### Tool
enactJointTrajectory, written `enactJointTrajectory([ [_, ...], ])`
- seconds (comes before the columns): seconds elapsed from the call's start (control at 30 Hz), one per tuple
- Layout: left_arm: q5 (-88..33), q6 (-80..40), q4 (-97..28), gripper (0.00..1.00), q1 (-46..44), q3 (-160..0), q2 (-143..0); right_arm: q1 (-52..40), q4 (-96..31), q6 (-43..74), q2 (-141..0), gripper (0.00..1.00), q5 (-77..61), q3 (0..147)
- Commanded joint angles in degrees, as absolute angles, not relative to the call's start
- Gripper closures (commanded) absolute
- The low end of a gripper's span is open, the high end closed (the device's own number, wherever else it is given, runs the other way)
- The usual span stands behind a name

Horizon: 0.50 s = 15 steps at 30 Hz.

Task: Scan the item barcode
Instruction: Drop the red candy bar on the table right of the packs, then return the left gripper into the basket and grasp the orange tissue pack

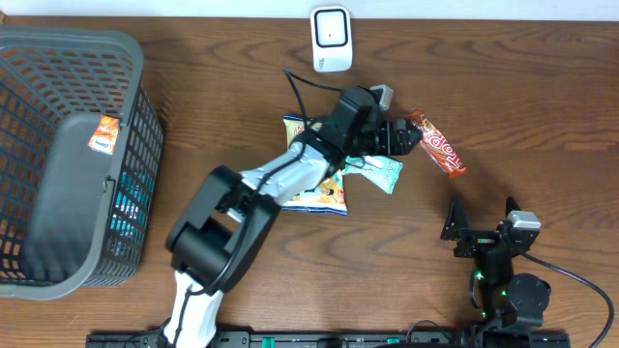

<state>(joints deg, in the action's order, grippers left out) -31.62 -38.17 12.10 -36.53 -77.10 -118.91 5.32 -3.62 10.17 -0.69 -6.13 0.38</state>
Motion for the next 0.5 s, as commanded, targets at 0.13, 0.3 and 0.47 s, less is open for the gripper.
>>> enactJointTrajectory([
  [0.13, -25.34, -27.44, -4.38, 0.08, -29.54, -77.56, -103.81, 4.99, -3.88, 9.78, -0.38, 0.01, -5.91, 0.32],
  [0.3, -9.45, -19.94, -18.09, 0.0, -24.6, -78.06, -91.79, 4.99, -3.88, 9.78, -0.38, 0.01, -5.91, 0.3],
  [0.47, 11.29, -17.15, -24.95, 0.02, -19.53, -78.52, -79.26, 4.99, -3.88, 9.78, -0.38, 0.01, -5.91, 0.32],
])
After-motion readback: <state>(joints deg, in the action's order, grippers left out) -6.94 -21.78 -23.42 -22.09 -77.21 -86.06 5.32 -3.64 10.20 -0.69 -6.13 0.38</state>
